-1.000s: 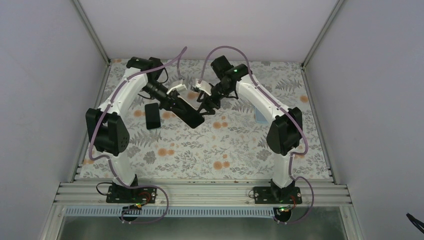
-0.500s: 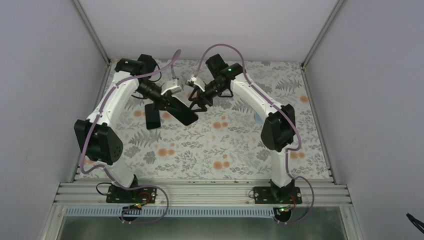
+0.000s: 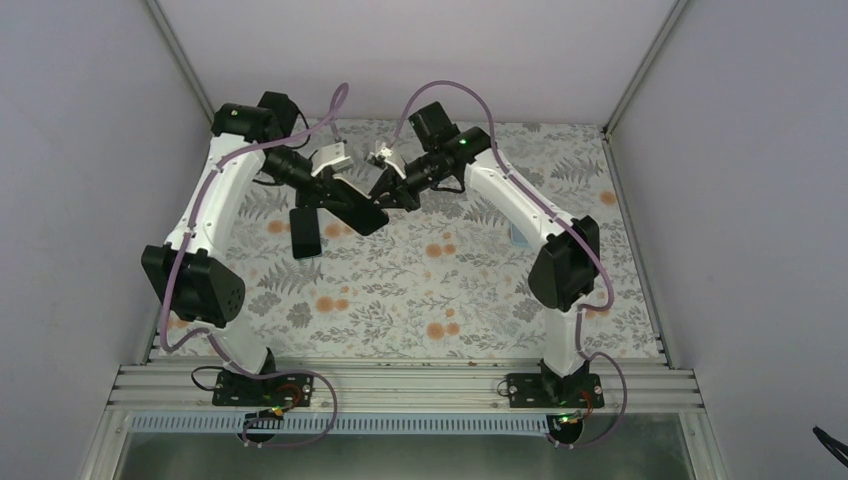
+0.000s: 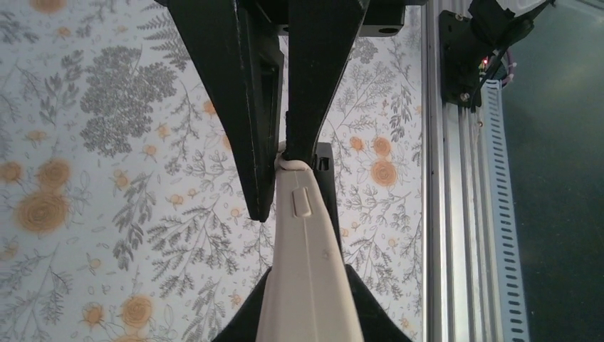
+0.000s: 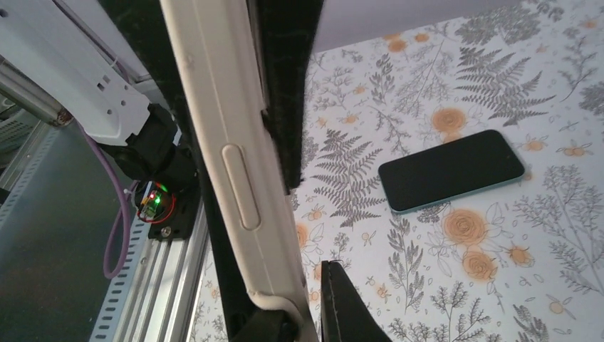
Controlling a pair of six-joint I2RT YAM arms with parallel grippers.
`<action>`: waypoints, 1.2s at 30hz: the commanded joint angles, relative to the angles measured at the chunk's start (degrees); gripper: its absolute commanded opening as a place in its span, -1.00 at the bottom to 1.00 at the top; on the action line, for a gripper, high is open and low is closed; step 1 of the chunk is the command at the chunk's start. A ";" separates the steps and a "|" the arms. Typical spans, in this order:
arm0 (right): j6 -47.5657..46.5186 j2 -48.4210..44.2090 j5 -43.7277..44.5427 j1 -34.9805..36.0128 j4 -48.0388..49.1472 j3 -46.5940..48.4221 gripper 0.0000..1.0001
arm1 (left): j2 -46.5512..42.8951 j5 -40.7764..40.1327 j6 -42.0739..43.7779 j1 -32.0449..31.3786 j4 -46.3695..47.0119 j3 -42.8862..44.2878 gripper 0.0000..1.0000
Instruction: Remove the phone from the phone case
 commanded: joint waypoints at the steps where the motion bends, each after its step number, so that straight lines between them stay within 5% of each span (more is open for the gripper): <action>1: 6.95 -5.39 -12.42 4.51 13.67 -1.53 -0.94 | 1.00 14.80 -1.26 -3.13 11.99 3.82 -0.54; 3: 7.65 -6.52 -11.83 2.88 14.20 -2.55 -0.94 | 0.61 14.00 -2.13 -2.86 11.99 4.59 -0.23; 6: 7.96 -7.28 -10.54 0.43 13.40 -3.20 -0.94 | -0.32 13.85 -4.23 -2.21 11.99 6.42 0.62; 9: 7.86 -7.41 -10.67 -2.02 11.90 -3.69 -0.93 | -2.13 12.61 -5.39 -1.92 12.00 8.12 0.86; 20: 12.87 -10.09 -3.23 -14.45 14.43 -7.51 -0.93 | -15.26 -8.60 -10.28 -1.59 16.62 10.64 1.00; 24: 21.53 -11.27 -1.86 -18.18 20.14 -6.75 -0.93 | -22.52 -19.21 -17.75 -1.99 34.70 -0.82 1.00; 30: 36.51 -12.74 14.39 -18.20 27.03 -2.33 -0.94 | -27.78 -34.92 -25.28 -9.72 71.90 -24.20 0.99; 36: 39.97 -11.77 20.78 -17.96 27.29 0.99 -0.94 | -20.66 -46.31 -27.55 -20.38 86.82 -27.74 0.97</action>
